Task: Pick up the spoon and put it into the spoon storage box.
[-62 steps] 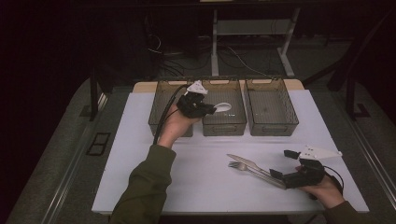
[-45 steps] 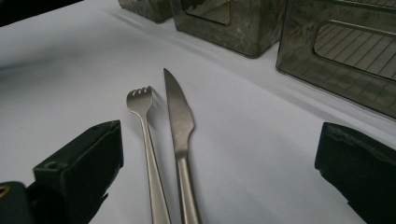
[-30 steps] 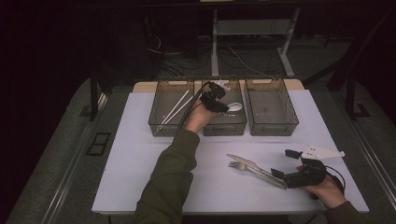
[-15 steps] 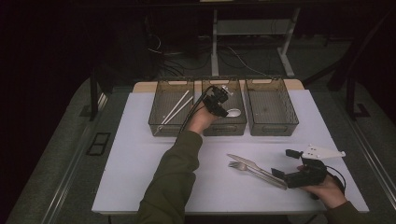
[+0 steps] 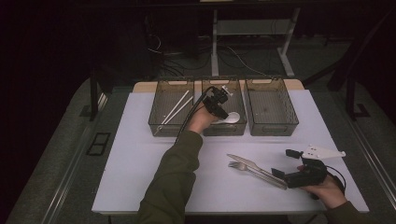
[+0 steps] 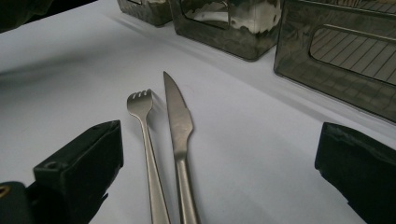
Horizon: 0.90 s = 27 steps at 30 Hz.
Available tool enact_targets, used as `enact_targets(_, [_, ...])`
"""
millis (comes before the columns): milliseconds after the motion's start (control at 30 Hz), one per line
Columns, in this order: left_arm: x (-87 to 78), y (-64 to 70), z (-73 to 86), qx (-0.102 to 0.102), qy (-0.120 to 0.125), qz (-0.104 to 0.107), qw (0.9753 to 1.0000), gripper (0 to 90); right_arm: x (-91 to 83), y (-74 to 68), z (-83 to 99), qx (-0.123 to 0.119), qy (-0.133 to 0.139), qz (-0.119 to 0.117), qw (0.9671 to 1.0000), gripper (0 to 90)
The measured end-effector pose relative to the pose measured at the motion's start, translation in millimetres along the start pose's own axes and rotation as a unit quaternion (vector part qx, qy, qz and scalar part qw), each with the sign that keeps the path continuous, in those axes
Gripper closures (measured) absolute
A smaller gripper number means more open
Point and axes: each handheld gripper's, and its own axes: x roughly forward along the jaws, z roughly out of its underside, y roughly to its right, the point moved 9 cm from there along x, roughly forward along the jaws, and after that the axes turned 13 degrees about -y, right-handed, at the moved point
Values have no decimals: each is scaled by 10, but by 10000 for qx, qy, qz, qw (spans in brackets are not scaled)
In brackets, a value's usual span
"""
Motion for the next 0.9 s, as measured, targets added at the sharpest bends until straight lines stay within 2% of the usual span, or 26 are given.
enact_targets(133, [-11,-1,-5,-33,47,29,10000,780,-1,1,0,6,0,2,10000,10])
enact_targets(233, [-38,-8,-13,1,94,5,10000,733,0,2,2,9,-9,3,10000,10])
enact_targets(333, [-119,-13,-46,26,265,34,9996,702,2,3,3,9,-13,-6,10000,9])
enact_targets(467, [-238,7,-100,-2,571,102,9983,636,5,4,7,7,-24,-4,10000,10])
enact_targets(600, [-327,49,-154,-67,911,182,9957,567,5,0,2,2,-17,-4,10000,10])
enact_targets(633, [-350,37,-146,78,879,150,9960,552,8,2,2,4,-21,3,10000,9])
enact_targets(667, [-368,40,-144,133,883,160,9959,537,10,3,2,1,-25,2,10000,9])
enact_targets(733, [-391,83,-162,-39,1018,250,9945,509,15,-1,-2,10,-23,0,10000,9])
enact_targets(867, [-452,102,-151,110,1019,250,9944,443,24,-13,-14,23,-30,-23,10000,9])
enact_targets(900, [-469,125,-155,77,1083,285,9937,428,29,-12,-17,6,-38,-32,10000,10])
